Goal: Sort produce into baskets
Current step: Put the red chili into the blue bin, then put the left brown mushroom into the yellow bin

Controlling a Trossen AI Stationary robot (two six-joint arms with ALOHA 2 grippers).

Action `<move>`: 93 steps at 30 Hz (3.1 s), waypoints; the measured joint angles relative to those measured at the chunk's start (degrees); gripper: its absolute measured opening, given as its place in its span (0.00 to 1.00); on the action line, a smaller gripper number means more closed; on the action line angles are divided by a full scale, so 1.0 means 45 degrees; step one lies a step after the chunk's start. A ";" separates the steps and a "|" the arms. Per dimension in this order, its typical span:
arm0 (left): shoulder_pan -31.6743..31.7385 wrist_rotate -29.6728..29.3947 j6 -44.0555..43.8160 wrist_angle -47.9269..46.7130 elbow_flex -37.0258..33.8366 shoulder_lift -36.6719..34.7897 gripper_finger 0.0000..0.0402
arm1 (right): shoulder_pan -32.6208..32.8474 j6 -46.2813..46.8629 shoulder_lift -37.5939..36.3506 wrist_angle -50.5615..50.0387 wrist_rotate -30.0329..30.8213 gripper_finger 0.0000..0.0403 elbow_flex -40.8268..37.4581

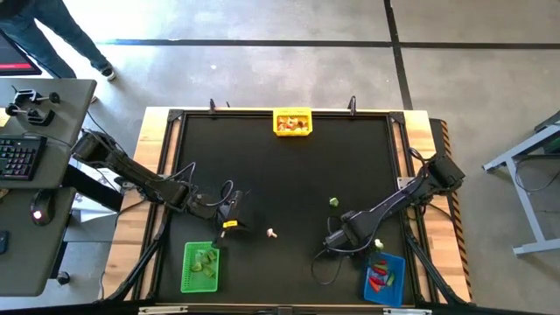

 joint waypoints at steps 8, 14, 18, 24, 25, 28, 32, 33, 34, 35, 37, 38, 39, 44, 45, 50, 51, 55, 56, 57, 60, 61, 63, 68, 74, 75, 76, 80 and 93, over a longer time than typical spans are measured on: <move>0.0000 0.0000 0.0120 -0.0096 0.0002 0.0000 0.00 | 0.0693 -0.0323 0.0000 0.0092 -0.0108 0.39 -0.0015; 0.0000 -0.0062 0.0243 -0.0106 -0.0003 0.0000 0.00 | 0.0323 0.0426 0.0000 0.0075 0.1151 0.39 -0.0015; -0.0004 -0.0073 0.0229 -0.0108 0.0001 0.0000 0.00 | 0.0053 0.0397 0.0000 0.0042 0.1115 0.39 -0.0019; -0.0005 -0.0092 0.0224 -0.0108 0.0002 0.0000 0.00 | -0.0072 0.0518 0.0000 0.0100 0.1872 0.38 -0.0019; -0.0005 -0.0092 0.0221 -0.0108 -0.0003 0.0000 0.00 | -0.0112 0.0644 0.0000 0.0113 0.1921 0.36 -0.0019; -0.0005 -0.0092 0.0224 -0.0112 0.0002 0.0000 0.00 | -0.0208 0.1085 0.0000 0.0361 0.2183 0.29 -0.0024; -0.0005 -0.0093 0.0219 -0.0147 0.0002 0.0000 0.00 | -0.0253 0.1495 0.0000 0.0676 0.2077 0.09 -0.0024; -0.0005 -0.0093 0.0219 -0.0152 0.0002 0.0000 0.00 | -0.0262 0.1618 0.0000 0.0711 0.2031 0.05 -0.0024; -0.0005 -0.0092 0.0219 -0.0154 0.0000 0.0000 0.00 | -0.0262 0.1713 0.0000 0.0721 0.1964 0.03 -0.0024; -0.0005 -0.0092 0.0219 -0.0151 0.0002 0.0000 0.00 | -0.0262 0.1844 0.0000 0.0726 0.1913 0.03 -0.0024; -0.0005 -0.0092 0.0219 -0.0156 0.0001 0.0000 0.00 | -0.0262 0.2108 0.0000 0.0758 0.1857 0.04 -0.0022; -0.0005 -0.0092 0.0219 -0.0156 0.0002 0.0000 0.00 | -0.0262 0.2176 0.0000 0.0755 0.1797 0.04 0.0007; -0.0005 -0.0094 0.0219 -0.0153 0.0002 0.0000 0.00 | -0.0262 0.2236 0.0000 0.0741 0.1761 0.03 0.0081; -0.0005 -0.0092 0.0219 -0.0156 0.0002 0.0000 0.00 | -0.0262 0.2561 -0.0257 0.0723 0.1763 0.01 0.0777; -0.0005 -0.0092 0.0219 -0.0156 -0.0002 0.0000 0.00 | -0.0257 0.2673 -0.0377 0.0716 0.1822 0.01 0.0948; -0.0005 -0.0092 0.0224 -0.0171 0.0001 0.0000 0.00 | -0.0098 0.4001 -0.0950 0.0614 0.1453 0.00 0.1866; -0.0005 -0.0092 0.0224 -0.0171 -0.0001 0.0000 0.00 | 0.0007 0.4467 -0.1077 0.0622 0.1156 0.00 0.2070; -0.0005 -0.0092 0.0224 -0.0176 0.0002 0.0000 0.00 | 0.0543 0.7356 -0.1492 0.0655 -0.0735 0.00 0.2887; -0.0005 -0.0091 0.0227 -0.0176 -0.0001 0.0000 0.00 | 0.0719 0.8254 -0.1522 0.0653 -0.1236 0.00 0.3033; -0.0005 -0.0090 0.0246 -0.0171 -0.0001 0.0000 0.00 | 0.0951 0.9185 -0.1530 0.0653 -0.1672 0.00 0.3144; -0.0005 -0.0092 0.0401 -0.0166 0.0000 0.0000 0.00 | 0.1843 1.1398 -0.1535 0.0610 -0.2173 0.00 0.3006; -0.0005 -0.0092 0.0437 -0.0171 0.0001 0.0000 0.00 | 0.2133 1.1935 -0.1535 0.0575 -0.2204 0.00 0.2806; -0.0005 -0.0092 0.0466 -0.0166 0.0002 0.0000 0.00 | 0.2617 1.2820 -0.1535 0.0422 -0.2165 0.00 0.2251; -0.0005 -0.0092 0.0659 -0.0161 0.0002 0.0000 0.00 | 0.2963 1.3911 -0.1530 0.0391 -0.1593 0.00 0.0692; -0.0005 -0.0381 0.0433 -0.0156 0.0002 0.0000 0.00 | 0.2825 1.3120 -0.1530 0.0409 -0.0495 0.00 -0.0034; -0.0005 -0.0441 0.0433 -0.0156 0.0002 0.0000 0.00 | 0.2795 1.2932 -0.1530 0.0432 -0.0278 0.00 -0.0023; -0.0005 -0.0512 0.0424 -0.0154 0.0000 0.0000 0.00 | 0.2752 1.2729 -0.1530 0.0438 -0.0084 0.00 0.0012; -0.0005 -0.0597 0.0313 -0.0151 0.0002 0.0000 0.00 | 0.2734 1.1983 -0.1530 0.0925 0.0214 0.00 0.0162; 0.0000 -0.0339 -0.0483 -0.0220 0.0002 0.0000 0.00 | 0.2744 1.1959 -0.1525 0.1498 -0.0388 0.23 0.0241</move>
